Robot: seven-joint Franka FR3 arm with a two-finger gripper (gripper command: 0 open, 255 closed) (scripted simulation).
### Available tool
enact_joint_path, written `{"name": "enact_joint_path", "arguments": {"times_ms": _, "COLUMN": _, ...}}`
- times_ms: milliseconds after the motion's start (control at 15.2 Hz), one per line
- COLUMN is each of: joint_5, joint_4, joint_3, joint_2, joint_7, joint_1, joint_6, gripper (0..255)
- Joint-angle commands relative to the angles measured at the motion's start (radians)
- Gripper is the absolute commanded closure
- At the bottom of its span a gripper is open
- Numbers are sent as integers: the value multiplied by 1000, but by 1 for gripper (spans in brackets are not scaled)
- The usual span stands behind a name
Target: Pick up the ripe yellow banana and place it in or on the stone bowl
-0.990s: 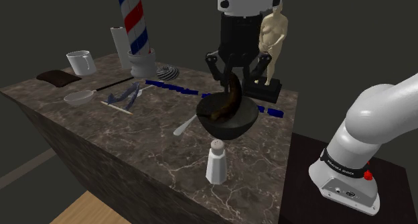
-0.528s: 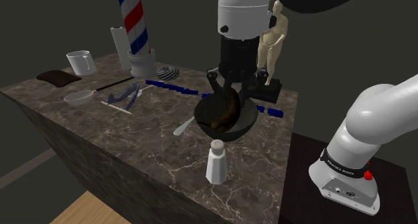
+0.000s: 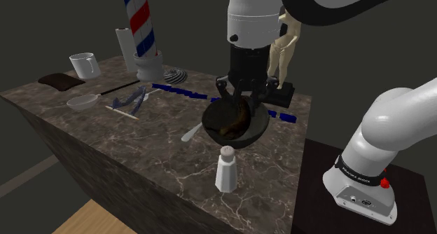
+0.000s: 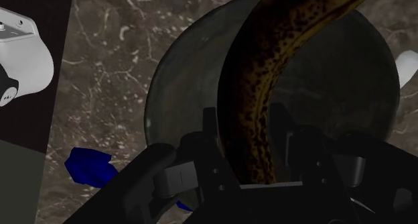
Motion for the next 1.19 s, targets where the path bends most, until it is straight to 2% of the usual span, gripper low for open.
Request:
{"name": "enact_joint_path", "arguments": {"times_ms": 0, "joint_5": 0, "joint_4": 0, "joint_3": 0, "joint_2": 0, "joint_7": 0, "joint_1": 0, "joint_6": 0, "gripper": 255}}
{"name": "enact_joint_path", "arguments": {"times_ms": 66, "joint_5": 0, "joint_4": 0, "joint_3": 0, "joint_2": 0, "joint_7": 0, "joint_1": 0, "joint_6": 0, "gripper": 0}}
{"name": "enact_joint_path", "arguments": {"times_ms": 396, "joint_5": 0, "joint_4": 0, "joint_3": 0, "joint_2": 0, "joint_7": 0, "joint_1": 0, "joint_6": 0, "gripper": 0}}
{"name": "enact_joint_path", "arguments": {"times_ms": 660, "joint_5": -27, "joint_4": 131, "joint_3": -30, "joint_2": 14, "joint_7": 12, "joint_1": -12, "joint_6": -119, "gripper": 0}}
{"name": "enact_joint_path", "arguments": {"times_ms": 1122, "joint_5": -27, "joint_4": 131, "joint_3": -30, "joint_2": 14, "joint_7": 12, "joint_1": -12, "joint_6": -119, "gripper": 0}}
